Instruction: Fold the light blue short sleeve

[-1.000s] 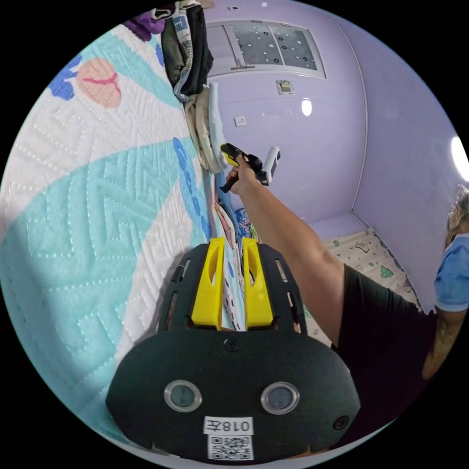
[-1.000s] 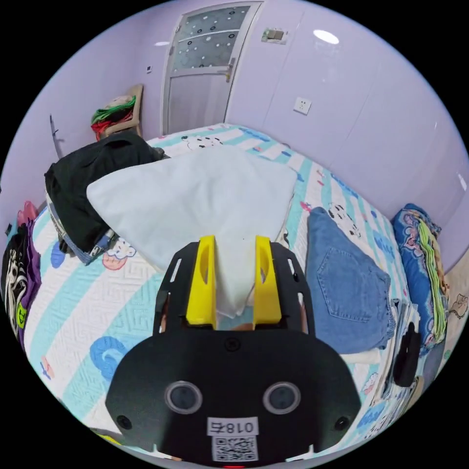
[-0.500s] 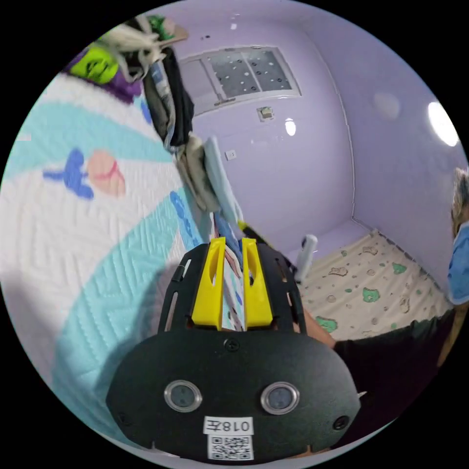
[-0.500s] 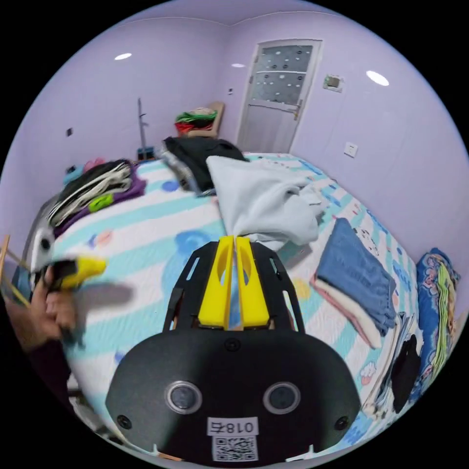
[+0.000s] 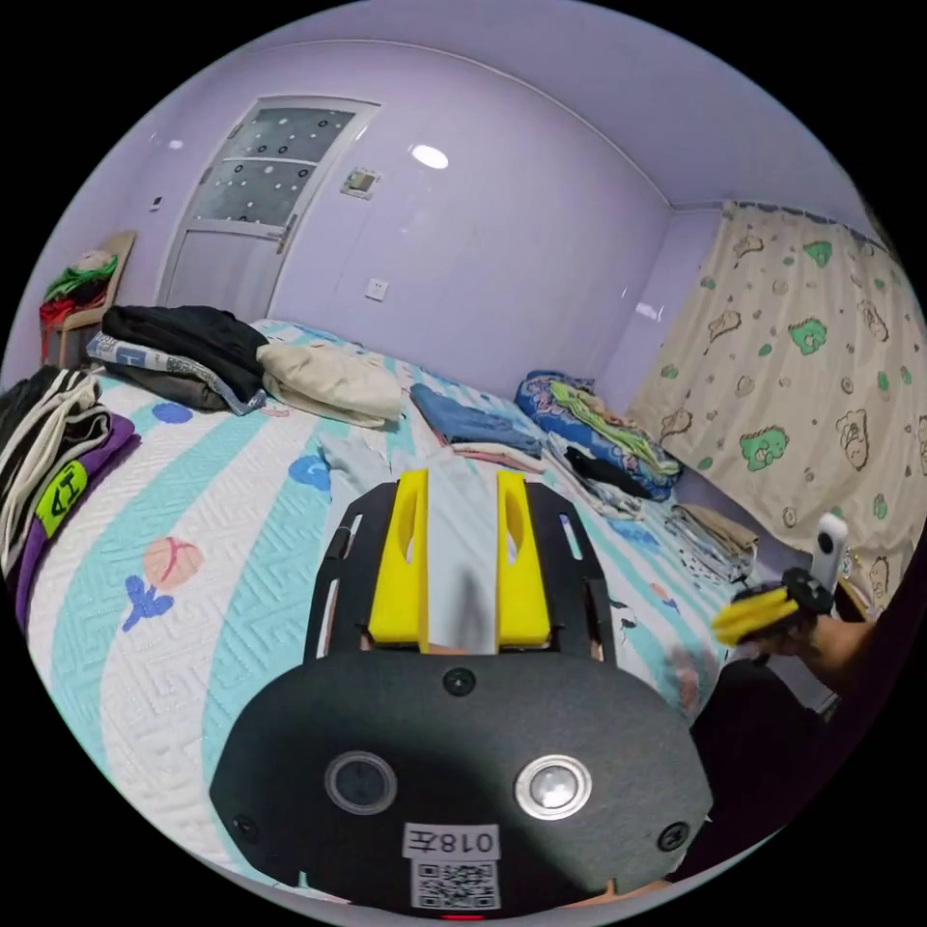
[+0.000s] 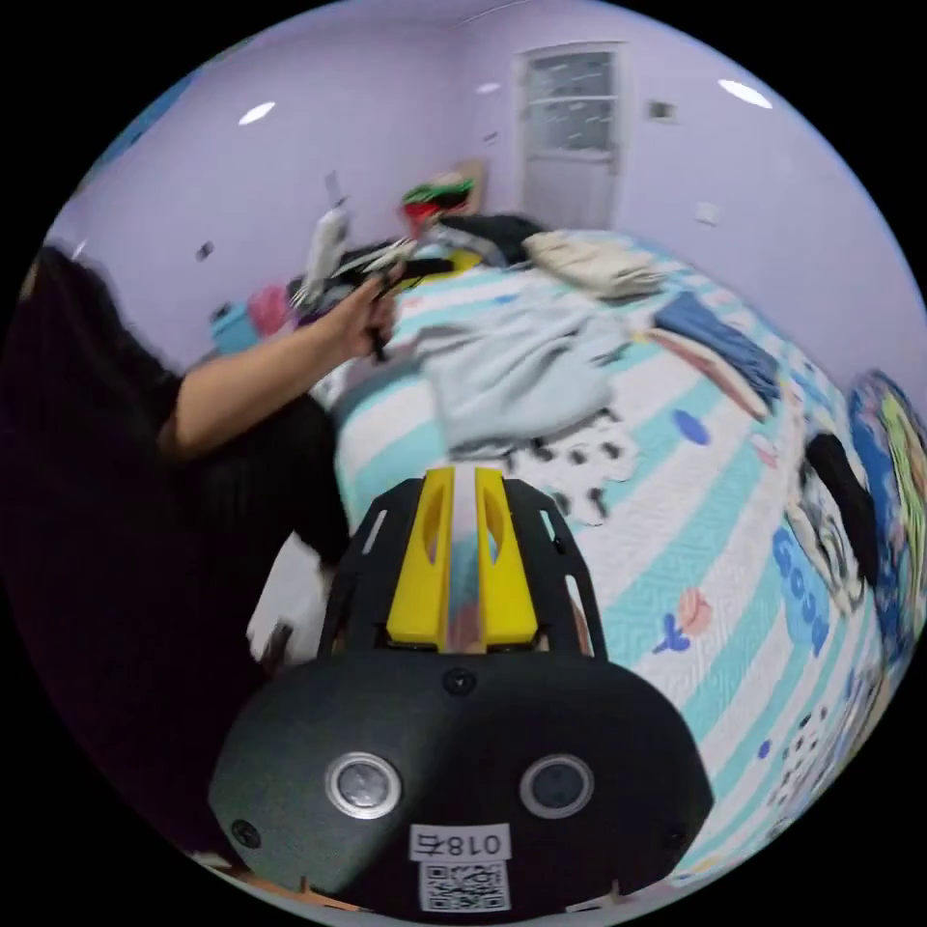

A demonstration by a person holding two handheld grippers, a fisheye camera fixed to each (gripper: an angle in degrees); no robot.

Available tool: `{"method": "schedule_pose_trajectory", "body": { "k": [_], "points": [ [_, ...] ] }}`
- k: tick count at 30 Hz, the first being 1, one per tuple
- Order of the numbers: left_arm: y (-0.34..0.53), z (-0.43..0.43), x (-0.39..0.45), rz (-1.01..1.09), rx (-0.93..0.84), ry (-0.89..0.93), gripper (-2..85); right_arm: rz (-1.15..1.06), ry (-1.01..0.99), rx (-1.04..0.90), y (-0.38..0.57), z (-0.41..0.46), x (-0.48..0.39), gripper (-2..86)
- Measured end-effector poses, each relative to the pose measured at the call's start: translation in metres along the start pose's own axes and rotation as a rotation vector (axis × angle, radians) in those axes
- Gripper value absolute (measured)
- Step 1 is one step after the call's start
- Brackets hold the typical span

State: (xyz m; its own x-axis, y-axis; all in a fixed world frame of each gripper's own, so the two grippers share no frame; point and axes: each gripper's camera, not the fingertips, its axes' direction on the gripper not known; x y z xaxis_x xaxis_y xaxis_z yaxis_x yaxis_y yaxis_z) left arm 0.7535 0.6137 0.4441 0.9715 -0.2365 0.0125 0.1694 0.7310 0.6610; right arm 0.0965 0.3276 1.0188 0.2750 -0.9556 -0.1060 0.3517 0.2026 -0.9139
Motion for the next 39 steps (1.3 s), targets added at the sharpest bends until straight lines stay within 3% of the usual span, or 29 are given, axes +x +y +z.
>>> {"method": "schedule_pose_trajectory", "body": {
  "k": [2, 5, 9, 11, 14, 17, 21, 24, 31, 35, 39],
  "points": [
    [-0.008, 0.011, 0.016, 0.003, -0.043, -0.017, 11.2, 0.13, 0.043, 0.119, -0.006, 0.004, 0.032, 8.2],
    [-0.017, 0.014, 0.033, -0.019, -0.065, -0.008, 11.4, 0.263, 0.054, 0.136, -0.039, 0.05, 0.074, 11.1],
    [-0.03, 0.003, 0.05, -0.004, -0.096, -0.052, 11.4, 0.436, 0.067, -0.04, -0.08, 0.139, 0.109, 10.0],
    [-0.039, -0.009, 0.051, -0.029, -0.118, -0.063, 11.7, 0.473, 0.007, -0.088, -0.084, 0.154, 0.105, 3.9],
    [-0.05, -0.033, 0.048, -0.073, -0.096, -0.105, 11.7, 0.398, 0.183, 0.088, -0.076, 0.106, 0.052, 2.2],
    [-0.062, -0.051, 0.048, -0.115, -0.072, -0.11, 12.5, 0.092, 0.284, 0.222, -0.055, 0.059, -0.044, 1.2],
    [-0.079, -0.053, 0.062, -0.125, -0.105, -0.074, 15.5, -0.437, 0.307, 0.13, 0.005, 0.053, -0.182, 0.7],
    [-0.093, -0.04, 0.085, -0.1, -0.185, -0.049, 18.7, -0.606, 0.199, 0.041, 0.047, 0.057, -0.248, 0.5],
    [-0.107, 0.015, 0.176, 0.207, -0.514, -0.002, 20.1, -0.606, 0.232, -0.065, 0.096, 0.075, -0.3, 0.5],
    [-0.076, 0.054, 0.223, 0.48, -0.771, -0.109, 20.8, -0.546, 0.214, -0.043, 0.111, 0.071, -0.299, 0.6],
    [-0.042, 0.084, 0.227, 0.482, -0.889, -0.112, 21.2, -0.518, 0.219, -0.024, 0.128, 0.071, -0.302, 0.8]
  ]
}}
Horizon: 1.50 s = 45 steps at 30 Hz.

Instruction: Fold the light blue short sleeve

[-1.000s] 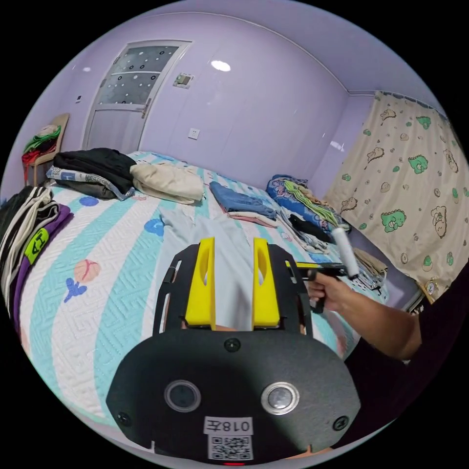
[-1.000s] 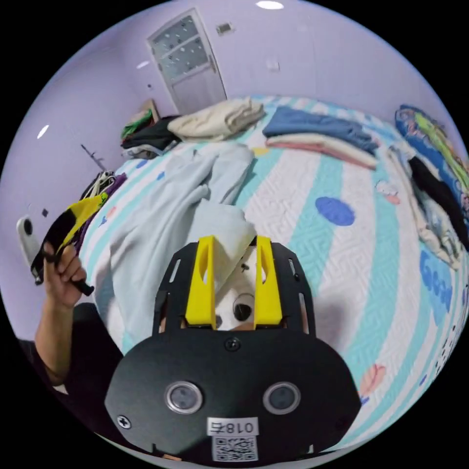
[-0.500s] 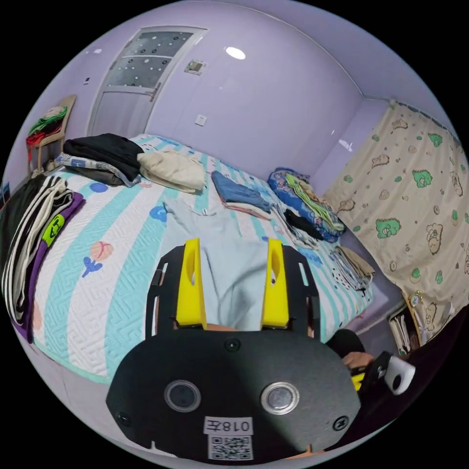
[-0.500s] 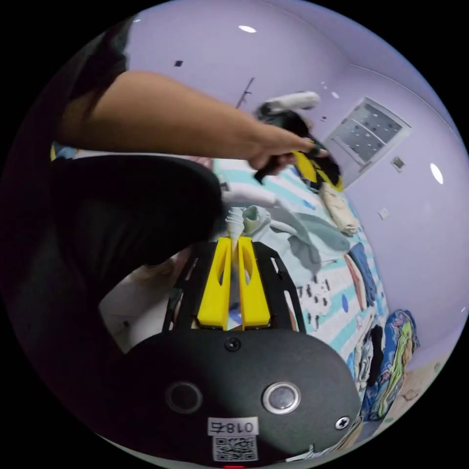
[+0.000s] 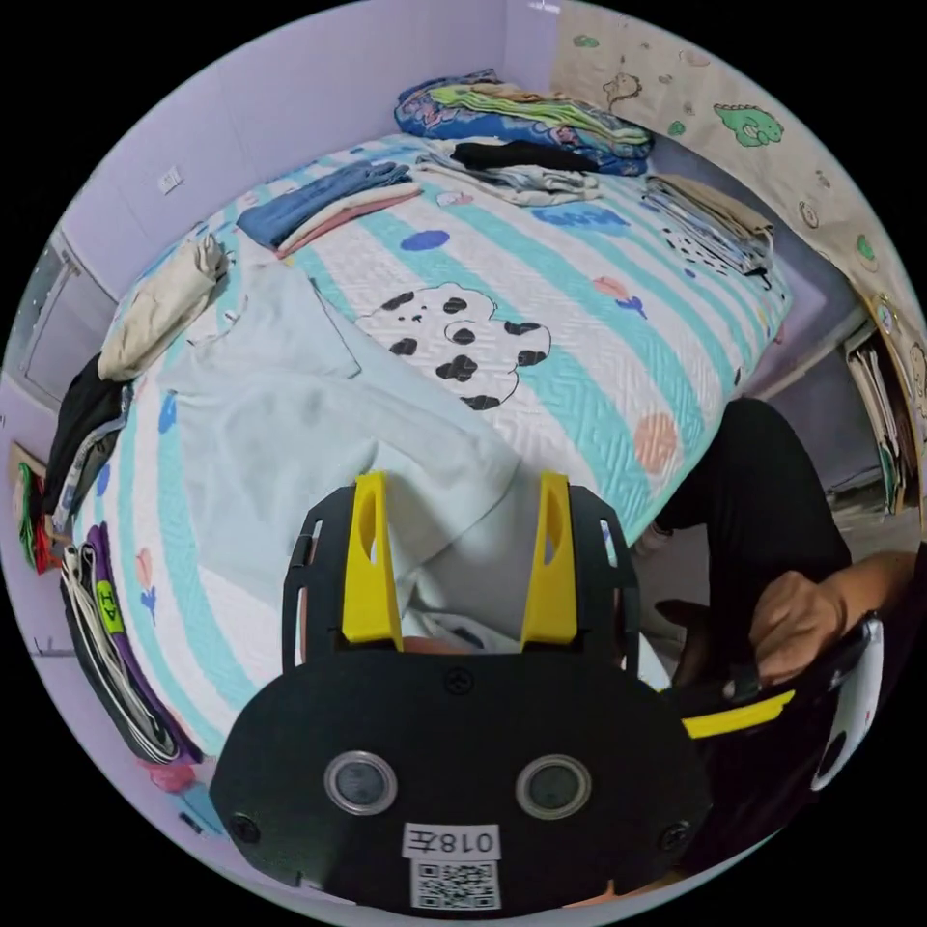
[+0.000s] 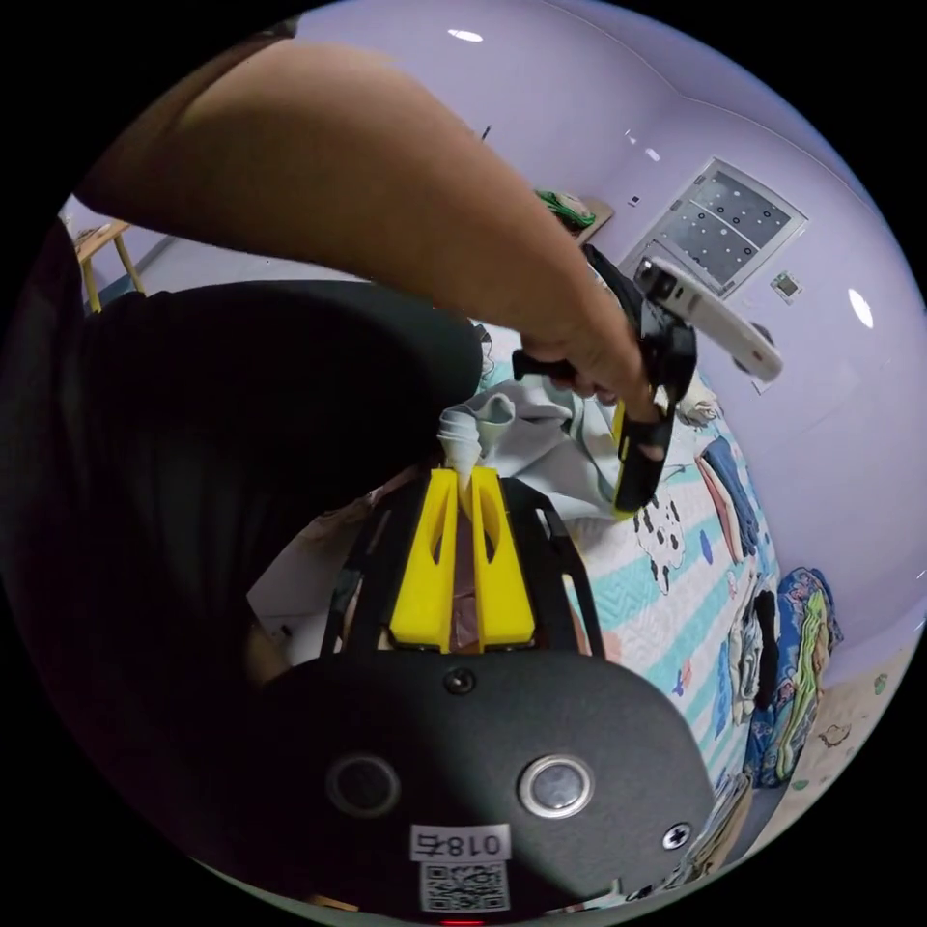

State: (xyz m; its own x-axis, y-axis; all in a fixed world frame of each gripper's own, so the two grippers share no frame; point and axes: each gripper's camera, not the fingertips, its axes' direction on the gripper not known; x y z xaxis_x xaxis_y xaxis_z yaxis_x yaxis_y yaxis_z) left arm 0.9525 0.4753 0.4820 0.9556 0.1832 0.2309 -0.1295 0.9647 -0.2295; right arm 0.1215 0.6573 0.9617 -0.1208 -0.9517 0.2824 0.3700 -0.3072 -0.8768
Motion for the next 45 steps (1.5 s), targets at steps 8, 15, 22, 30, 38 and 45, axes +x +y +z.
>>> {"method": "schedule_pose_trajectory", "body": {
  "k": [8, 15, 22, 30, 38, 45],
  "points": [
    [0.012, 0.032, -0.04, -0.324, 0.112, 0.051, 17.6, -0.005, 0.007, -0.02, 0.033, 0.004, -0.022, 0.9],
    [0.063, 0.058, -0.099, -0.488, 0.13, 0.077, 3.5, 0.019, -0.02, -0.033, 0.071, 0.009, -0.029, 0.8],
    [0.197, 0.069, -0.184, -0.741, 0.388, 0.505, -0.7, 0.229, -0.148, 0.009, 0.128, 0.005, -0.009, 0.6],
    [0.356, 0.056, -0.245, -0.834, 0.609, 0.708, -0.9, 0.528, -0.227, 0.105, 0.206, -0.017, 0.008, 0.6],
    [0.581, 0.04, -0.282, -0.923, 0.802, 0.767, -0.9, 0.801, -0.233, 0.192, 0.284, -0.04, 0.003, 0.5],
    [0.709, 0.054, -0.275, -0.951, 0.896, 0.805, -0.9, 0.757, -0.236, 0.233, 0.312, -0.066, -0.049, 0.4]
  ]
}}
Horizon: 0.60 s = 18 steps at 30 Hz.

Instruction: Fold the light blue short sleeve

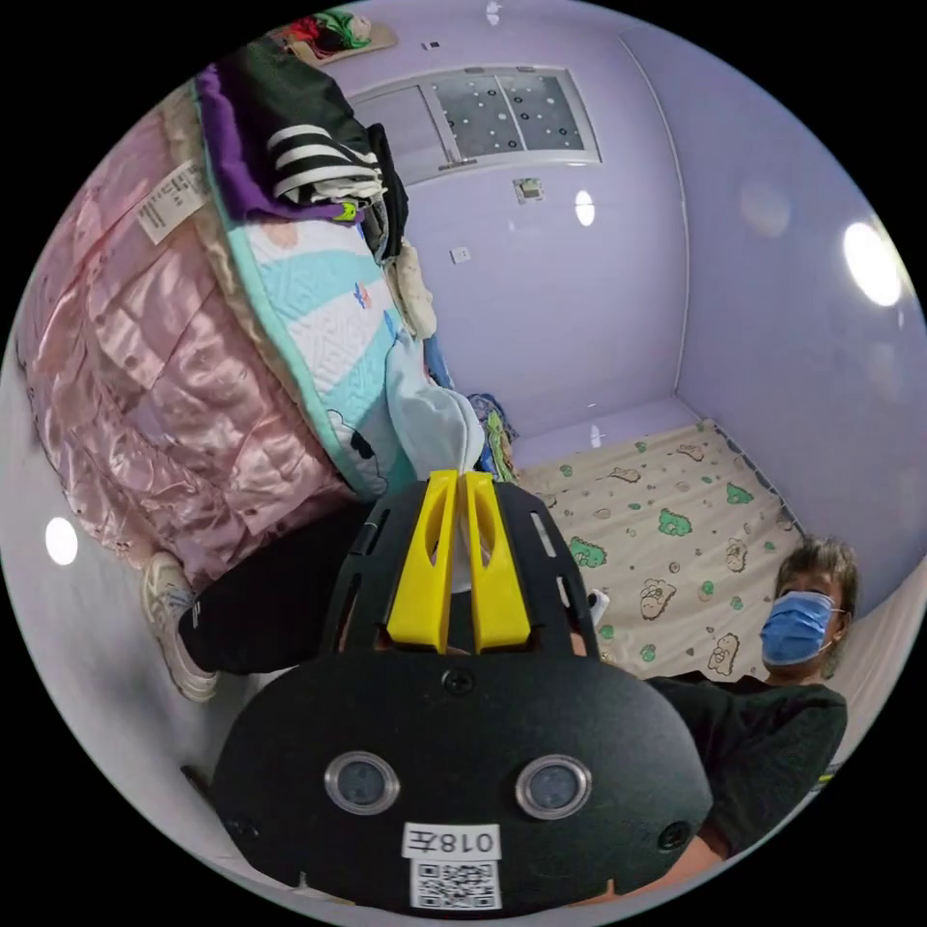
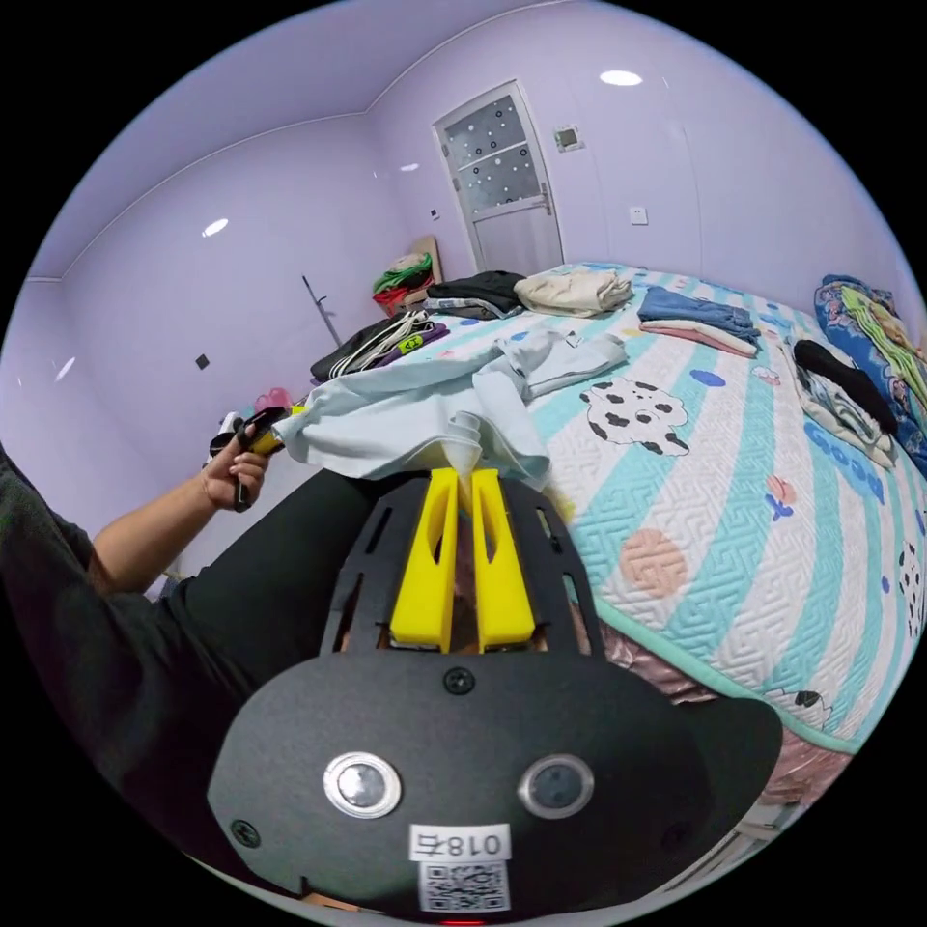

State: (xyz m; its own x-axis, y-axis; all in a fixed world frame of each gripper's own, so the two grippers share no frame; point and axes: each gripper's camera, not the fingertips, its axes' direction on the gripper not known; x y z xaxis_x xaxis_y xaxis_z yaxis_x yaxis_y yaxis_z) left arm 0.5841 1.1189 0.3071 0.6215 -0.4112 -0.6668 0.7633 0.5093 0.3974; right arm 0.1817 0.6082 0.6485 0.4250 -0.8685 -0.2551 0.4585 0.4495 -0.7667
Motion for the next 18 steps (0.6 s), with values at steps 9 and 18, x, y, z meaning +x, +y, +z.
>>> {"method": "schedule_pose_trajectory", "body": {
  "k": [9, 18],
  "points": [
    [0.022, -0.055, -0.008, 0.068, 0.253, 0.425, -0.9, 0.056, 0.024, 0.22, 0.046, -0.083, -0.016, 0.1],
    [-0.064, -0.075, 0.314, 0.686, 0.263, 0.581, -0.9, -0.207, 0.241, 0.856, -0.01, -0.335, -0.102, 0.0]
  ]
}}
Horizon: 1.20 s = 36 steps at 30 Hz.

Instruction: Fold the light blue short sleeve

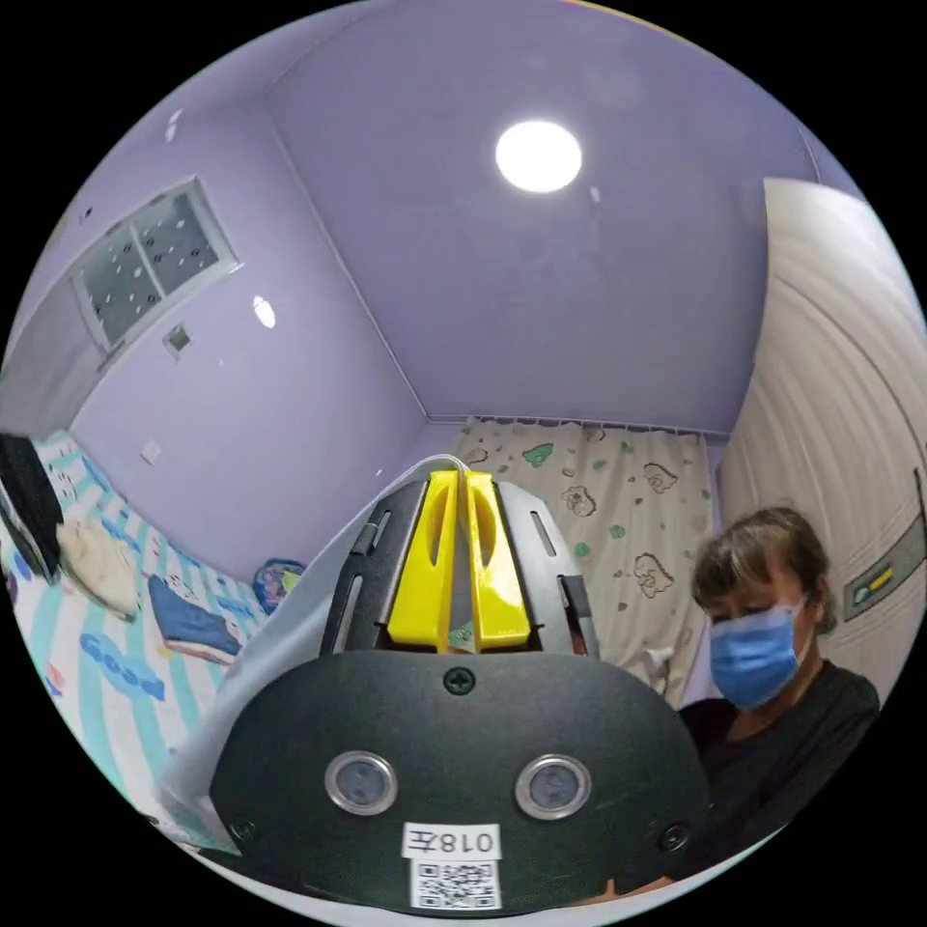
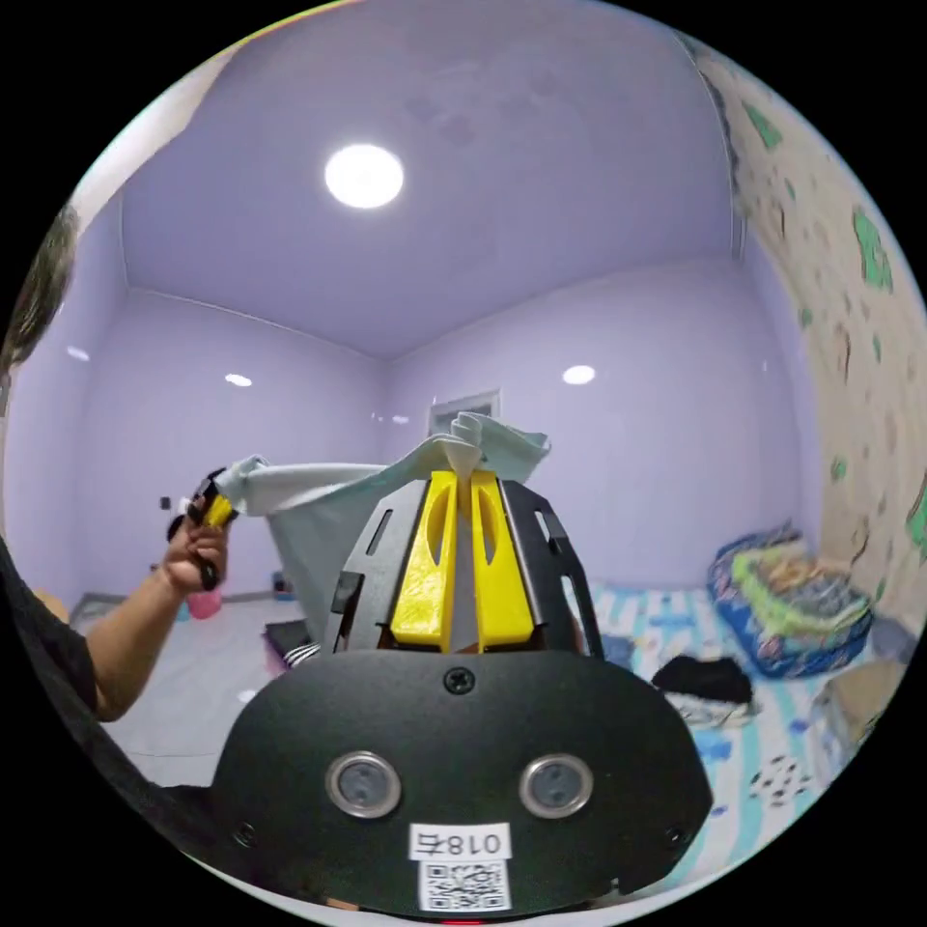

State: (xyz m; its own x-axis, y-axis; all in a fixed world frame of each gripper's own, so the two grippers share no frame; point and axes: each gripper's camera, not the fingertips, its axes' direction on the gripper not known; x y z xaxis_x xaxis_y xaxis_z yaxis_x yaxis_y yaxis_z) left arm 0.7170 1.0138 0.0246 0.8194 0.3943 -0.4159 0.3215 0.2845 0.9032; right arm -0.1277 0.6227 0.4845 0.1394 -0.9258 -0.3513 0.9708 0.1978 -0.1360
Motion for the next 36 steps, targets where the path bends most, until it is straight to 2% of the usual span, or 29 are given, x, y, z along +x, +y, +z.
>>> {"method": "schedule_pose_trajectory", "body": {
  "k": [2, 4, 6, 8, 13, 16, 18, 22, 23, 24, 29, 33, 36],
  "points": [
    [-0.042, 0.029, 0.046, 0.029, 0.001, -0.078, -0.9, -0.074, 0.056, -0.043, -0.037, -0.01, -0.013, 0.0],
    [-0.064, 0.046, 0.064, -0.019, 0.004, -0.115, -0.9, -0.037, 0.043, -0.114, -0.066, -0.014, -0.012, 0.0],
    [-0.08, 0.059, 0.099, 0.058, -0.008, -0.155, -0.9, -0.054, 0.053, -0.002, -0.09, -0.051, -0.024, -0.1],
    [-0.094, 0.071, 0.15, 0.233, 0.0, -0.225, -0.9, -0.113, 0.139, 0.078, -0.105, -0.077, -0.039, -0.1],
    [-0.108, 0.088, 0.208, 0.483, 0.054, -0.308, -0.9, -0.19, 0.182, 0.167, -0.138, -0.117, -0.056, -0.2],
    [-0.122, 0.111, 0.18, 0.449, 0.013, -0.315, -0.9, -0.246, 0.25, 0.122, -0.145, -0.099, -0.06, -0.2],
    [-0.127, 0.13, 0.131, 0.362, -0.028, -0.358, -0.9, -0.233, 0.283, -0.033, -0.131, -0.045, -0.043, -0.2],
    [-0.111, 0.179, -0.04, 0.03, -0.212, -0.533, -0.9, -0.17, 0.404, -0.304, -0.076, 0.069, 0.009, -0.2],
    [-0.104, 0.185, -0.073, -0.072, -0.183, -0.523, -0.9, -0.13, 0.432, -0.398, -0.06, 0.104, 0.029, -0.2],
    [-0.103, 0.189, -0.082, -0.085, -0.156, -0.498, -0.9, -0.102, 0.445, -0.419, -0.055, 0.124, 0.044, -0.2],
    [-0.138, 0.279, -0.044, 0.316, -0.155, -0.45, -1.0, -0.185, 0.619, -0.214, -0.105, 0.136, 0.048, -0.1],
    [-0.14, 0.299, -0.04, 0.4, -0.152, -0.406, -1.0, -0.287, 0.664, -0.138, -0.122, 0.134, 0.038, 0.0],
    [-0.108, 0.298, -0.067, 0.382, -0.224, -0.428, -0.9, -0.342, 0.67, -0.205, -0.082, 0.144, 0.034, 0.0]
  ]
}}
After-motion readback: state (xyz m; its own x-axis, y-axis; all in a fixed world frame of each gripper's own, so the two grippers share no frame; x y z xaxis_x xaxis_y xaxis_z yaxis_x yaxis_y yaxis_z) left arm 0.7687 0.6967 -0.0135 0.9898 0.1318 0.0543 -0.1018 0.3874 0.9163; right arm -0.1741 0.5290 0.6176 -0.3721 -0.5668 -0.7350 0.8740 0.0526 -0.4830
